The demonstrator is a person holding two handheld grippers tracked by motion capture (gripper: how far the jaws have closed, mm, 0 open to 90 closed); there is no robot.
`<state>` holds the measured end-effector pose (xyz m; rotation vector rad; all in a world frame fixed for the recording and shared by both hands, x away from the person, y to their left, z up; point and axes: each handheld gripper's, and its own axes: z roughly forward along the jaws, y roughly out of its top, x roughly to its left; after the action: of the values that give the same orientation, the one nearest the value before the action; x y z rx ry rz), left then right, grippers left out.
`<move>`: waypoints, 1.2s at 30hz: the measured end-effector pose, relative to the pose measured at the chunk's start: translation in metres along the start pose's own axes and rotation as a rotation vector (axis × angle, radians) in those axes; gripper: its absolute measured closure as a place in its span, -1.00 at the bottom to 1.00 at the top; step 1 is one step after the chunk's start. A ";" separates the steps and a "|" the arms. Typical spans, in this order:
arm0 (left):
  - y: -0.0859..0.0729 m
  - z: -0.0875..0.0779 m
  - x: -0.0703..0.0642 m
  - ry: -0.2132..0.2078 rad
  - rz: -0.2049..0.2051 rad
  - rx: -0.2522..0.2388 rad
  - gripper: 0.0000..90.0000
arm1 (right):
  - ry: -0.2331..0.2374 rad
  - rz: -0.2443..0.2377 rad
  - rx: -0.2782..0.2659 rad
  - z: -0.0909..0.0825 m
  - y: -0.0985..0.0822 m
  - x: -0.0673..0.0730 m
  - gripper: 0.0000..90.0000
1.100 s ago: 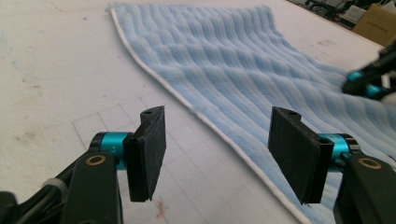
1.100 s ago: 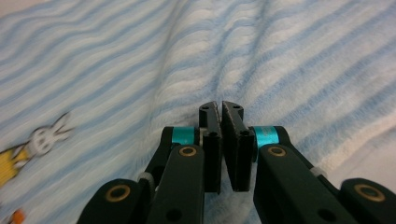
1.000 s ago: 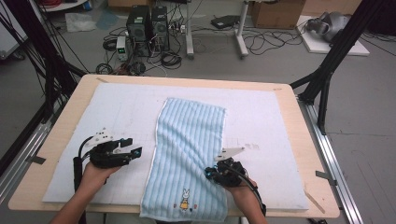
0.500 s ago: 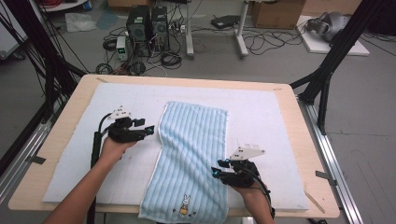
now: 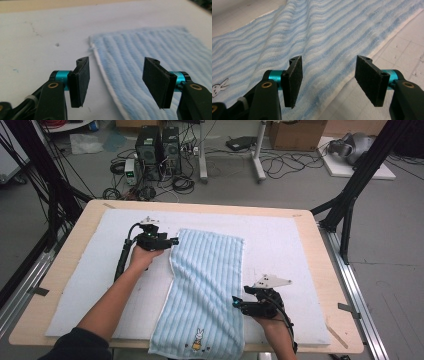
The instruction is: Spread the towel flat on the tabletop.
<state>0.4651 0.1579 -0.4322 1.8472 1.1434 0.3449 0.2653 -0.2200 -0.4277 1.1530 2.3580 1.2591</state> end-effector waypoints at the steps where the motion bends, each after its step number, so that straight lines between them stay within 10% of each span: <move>1: 0.001 0.005 0.001 0.014 0.004 0.011 -0.06 | 0.001 0.002 0.000 0.000 0.000 0.000 -0.15; 9: 0.001 0.032 -0.012 0.099 0.160 0.102 0.32 | -0.013 0.012 -0.003 -0.002 -0.001 -0.003 -0.15; 13: 0.002 0.032 -0.017 0.128 0.196 0.110 0.89 | -0.012 0.011 -0.002 -0.002 -0.001 -0.002 -0.15; 17: 0.003 0.027 -0.004 0.198 0.121 0.099 0.92 | -0.011 0.008 0.003 0.000 -0.001 -0.002 -0.15; 21: 0.003 0.023 0.006 0.185 0.112 0.070 0.86 | -0.018 0.011 -0.001 0.005 0.002 -0.004 -0.15; 27: 0.004 0.008 0.012 0.115 0.020 0.018 0.02 | -0.039 0.033 -0.011 0.025 0.027 -0.028 -0.15; 36: -0.006 -0.021 0.007 -0.019 0.019 -0.075 -0.09 | -0.114 0.021 0.007 0.069 0.071 -0.066 -0.09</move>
<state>0.4517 0.1760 -0.4266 1.7936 1.0859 0.3751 0.3835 -0.2045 -0.4235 1.2204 2.2754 1.1605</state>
